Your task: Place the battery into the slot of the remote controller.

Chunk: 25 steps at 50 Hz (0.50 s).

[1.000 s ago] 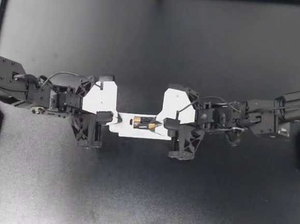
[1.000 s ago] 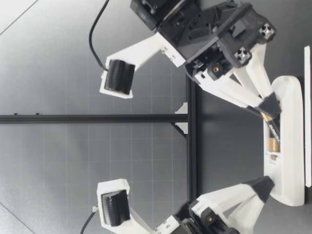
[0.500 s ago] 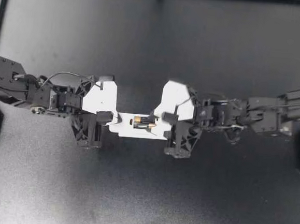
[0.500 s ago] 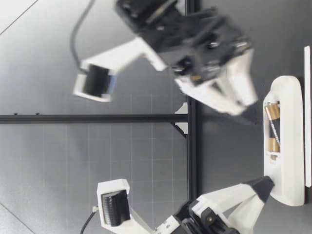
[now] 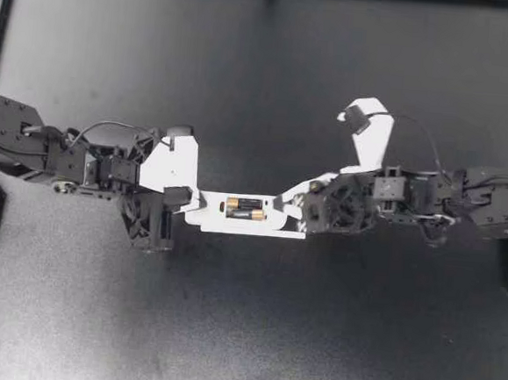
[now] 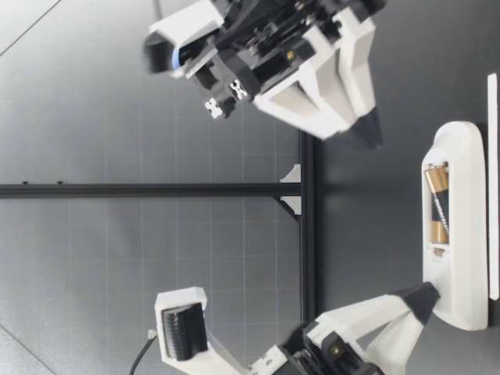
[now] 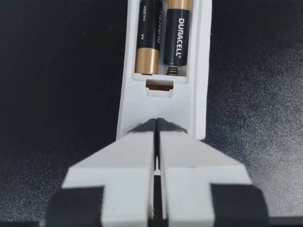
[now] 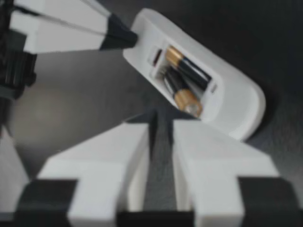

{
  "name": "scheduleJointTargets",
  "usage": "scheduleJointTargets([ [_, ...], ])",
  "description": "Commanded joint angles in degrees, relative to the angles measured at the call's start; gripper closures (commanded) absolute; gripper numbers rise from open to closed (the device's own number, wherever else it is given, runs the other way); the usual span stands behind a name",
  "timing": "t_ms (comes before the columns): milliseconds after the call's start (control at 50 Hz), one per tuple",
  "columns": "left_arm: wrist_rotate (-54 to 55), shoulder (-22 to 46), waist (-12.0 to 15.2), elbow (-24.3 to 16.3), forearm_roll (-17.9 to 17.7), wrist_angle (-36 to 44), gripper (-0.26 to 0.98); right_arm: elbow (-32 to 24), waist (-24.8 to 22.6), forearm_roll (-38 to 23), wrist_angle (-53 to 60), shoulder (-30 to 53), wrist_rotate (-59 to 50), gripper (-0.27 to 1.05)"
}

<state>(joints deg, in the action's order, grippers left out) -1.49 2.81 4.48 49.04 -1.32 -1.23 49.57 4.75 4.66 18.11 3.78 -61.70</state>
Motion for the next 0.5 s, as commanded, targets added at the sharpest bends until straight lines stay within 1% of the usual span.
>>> scheduleJointTargets([
  [0,0.0,-0.7,-0.4,-0.3,0.0,0.0,0.86,-0.3,-0.3,-0.3,0.4,-1.7,-3.6,0.68],
  [200,0.0,-0.4,-0.3,-0.4,0.0,0.0,0.86,-1.5,-0.5,-0.4,-2.3,-0.7,-6.2,0.85],
  [260,0.0,-0.4,-0.3,-0.4,0.0,0.0,0.86,-2.4,-0.5,-0.3,-3.3,0.0,-6.2,0.88],
  [480,0.1,-0.4,-0.3,-0.4,0.0,0.0,0.86,-4.5,-0.5,-0.4,-6.0,2.5,-6.2,0.89],
])
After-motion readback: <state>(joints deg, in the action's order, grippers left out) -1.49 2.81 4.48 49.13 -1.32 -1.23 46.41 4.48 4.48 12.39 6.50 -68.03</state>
